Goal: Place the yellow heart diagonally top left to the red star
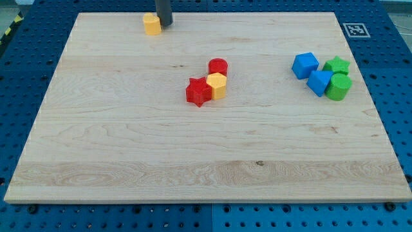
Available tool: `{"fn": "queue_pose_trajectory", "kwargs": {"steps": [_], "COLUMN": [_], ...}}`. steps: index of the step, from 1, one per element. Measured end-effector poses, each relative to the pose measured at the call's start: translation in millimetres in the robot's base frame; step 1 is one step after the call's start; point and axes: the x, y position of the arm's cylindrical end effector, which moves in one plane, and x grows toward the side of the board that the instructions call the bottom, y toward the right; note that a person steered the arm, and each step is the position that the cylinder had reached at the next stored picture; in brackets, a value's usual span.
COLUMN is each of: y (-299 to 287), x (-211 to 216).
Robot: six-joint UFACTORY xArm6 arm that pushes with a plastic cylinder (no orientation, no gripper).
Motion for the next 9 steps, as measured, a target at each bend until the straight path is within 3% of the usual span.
{"fn": "queue_pose_trajectory", "kwargs": {"steps": [3,5,6,9], "y": [-52.4,2.0,-7.2,-57.6], "x": [-2.9,2.9,31.3,41.3]}}
